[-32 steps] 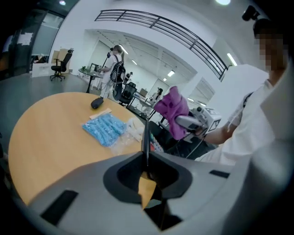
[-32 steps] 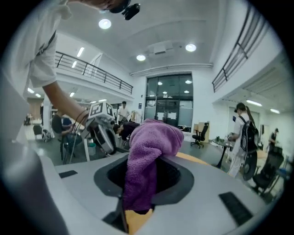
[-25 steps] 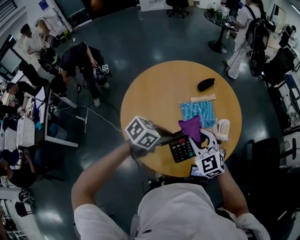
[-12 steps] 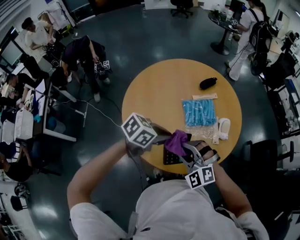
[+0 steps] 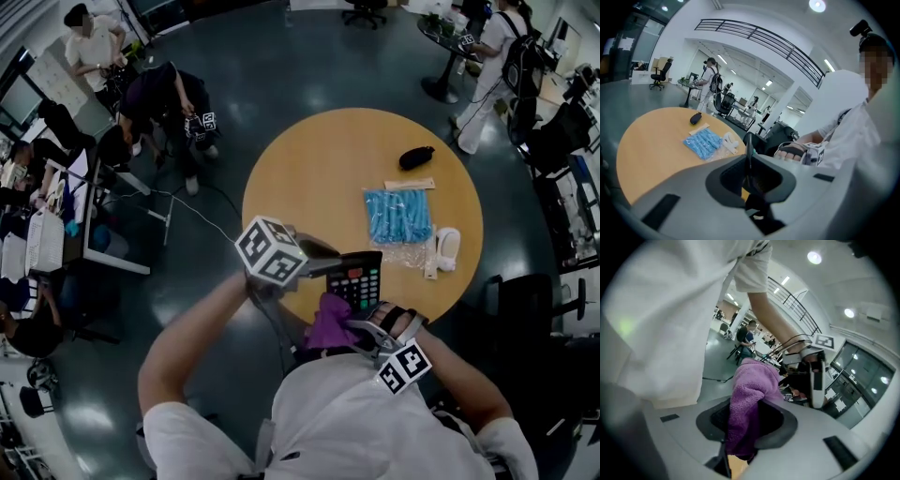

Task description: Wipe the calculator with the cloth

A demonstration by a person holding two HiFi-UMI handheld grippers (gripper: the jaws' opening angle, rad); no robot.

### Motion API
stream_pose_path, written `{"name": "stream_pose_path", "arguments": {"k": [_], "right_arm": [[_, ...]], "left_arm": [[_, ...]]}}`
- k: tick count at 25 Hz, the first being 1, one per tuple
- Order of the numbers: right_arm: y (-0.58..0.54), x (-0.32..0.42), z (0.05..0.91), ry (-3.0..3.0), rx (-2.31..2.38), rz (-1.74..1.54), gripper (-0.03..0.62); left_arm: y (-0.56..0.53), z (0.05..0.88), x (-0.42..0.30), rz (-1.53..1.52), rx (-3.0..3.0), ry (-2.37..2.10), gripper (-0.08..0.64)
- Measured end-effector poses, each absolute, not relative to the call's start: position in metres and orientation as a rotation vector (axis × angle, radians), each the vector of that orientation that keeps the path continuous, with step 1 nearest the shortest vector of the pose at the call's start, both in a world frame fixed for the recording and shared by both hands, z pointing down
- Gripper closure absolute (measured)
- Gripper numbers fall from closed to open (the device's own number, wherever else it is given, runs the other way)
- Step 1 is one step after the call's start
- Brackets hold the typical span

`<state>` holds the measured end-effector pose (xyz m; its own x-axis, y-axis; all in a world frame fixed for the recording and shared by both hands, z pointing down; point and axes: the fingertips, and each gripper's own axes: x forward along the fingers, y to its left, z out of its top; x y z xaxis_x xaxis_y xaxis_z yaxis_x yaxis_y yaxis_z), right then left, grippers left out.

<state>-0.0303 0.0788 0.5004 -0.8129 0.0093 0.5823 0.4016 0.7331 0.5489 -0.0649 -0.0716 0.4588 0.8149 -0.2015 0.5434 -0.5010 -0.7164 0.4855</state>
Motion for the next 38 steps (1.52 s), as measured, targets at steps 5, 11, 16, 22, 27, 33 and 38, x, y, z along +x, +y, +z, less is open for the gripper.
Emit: {"name": "stream_pose_path", "arguments": {"k": [5,11,16,22,27,33,38], "right_arm": [[-0.004,-0.010,0.426,-2.570,0.138,-0.870,0.472],[-0.048,-0.006,0.443,-2.405,0.270,-1.009,0.472],[0.021,-0.004,0.492,-2.397,-0.018,-0.953,0.472],[0.051,0.024,0.521,-2.421,-0.293,-0.746,0.472],[-0.023,0.004,0.423,-2.537,0.039,-0.695,0.472],[-0.015,-0.042,0.437,-2.407,-0.144,-0.628,0.472],[-0.025,-0.027,0.440,-2.371,-0.059,-0.628,0.472]], "left_arm": [[-0.065,0.457,-0.072,0.608,2.369,-0.507,0.515],[-0.064,0.439,-0.064,0.469,2.382,-0.518,0.515],[-0.059,0.446,-0.071,0.462,2.381,-0.562,0.514],[-0.055,0.456,-0.078,0.580,2.518,-0.688,0.515],[-0.039,0.471,-0.061,0.922,2.736,-0.759,0.515],[-0.029,0.465,-0.036,0.931,2.848,-0.789,0.517],[-0.023,0.443,-0.055,0.767,2.843,-0.854,0.517]]}}
